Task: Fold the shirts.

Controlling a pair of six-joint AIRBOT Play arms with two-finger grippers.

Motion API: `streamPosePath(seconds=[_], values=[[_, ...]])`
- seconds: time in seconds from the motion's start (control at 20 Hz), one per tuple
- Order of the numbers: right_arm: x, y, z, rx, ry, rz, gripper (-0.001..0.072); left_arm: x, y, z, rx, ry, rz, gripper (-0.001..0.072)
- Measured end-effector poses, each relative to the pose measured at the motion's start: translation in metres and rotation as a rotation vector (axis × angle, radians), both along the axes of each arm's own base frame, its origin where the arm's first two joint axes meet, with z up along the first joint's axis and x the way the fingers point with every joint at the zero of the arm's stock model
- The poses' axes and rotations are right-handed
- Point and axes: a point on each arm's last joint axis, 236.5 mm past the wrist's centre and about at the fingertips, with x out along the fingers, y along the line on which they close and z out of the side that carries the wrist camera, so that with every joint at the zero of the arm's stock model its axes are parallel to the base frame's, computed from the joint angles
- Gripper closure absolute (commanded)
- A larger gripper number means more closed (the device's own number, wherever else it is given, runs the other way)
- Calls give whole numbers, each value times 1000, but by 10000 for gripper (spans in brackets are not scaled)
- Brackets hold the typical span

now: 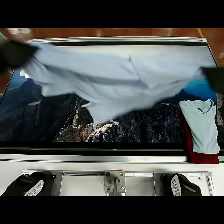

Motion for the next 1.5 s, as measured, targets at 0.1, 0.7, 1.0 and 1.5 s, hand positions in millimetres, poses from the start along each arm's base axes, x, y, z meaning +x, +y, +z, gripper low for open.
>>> streamPosePath(seconds=[0.1, 0.7, 1.0, 1.5], values=[[-33, 18, 71, -46, -187, -3, 657, -42, 8, 64, 0, -153, 3, 673], [-89, 30, 167, -68, -368, -106, 657, -103, 47, -61, 328, 322, 28, 673], [-17, -10, 10, -82, 243, -37, 658, -106, 51, -242, 405, 847, -24, 673], [126, -18, -188, 29, 504, -79, 657, 8, 12, -354, 149, 830, 38, 672]])
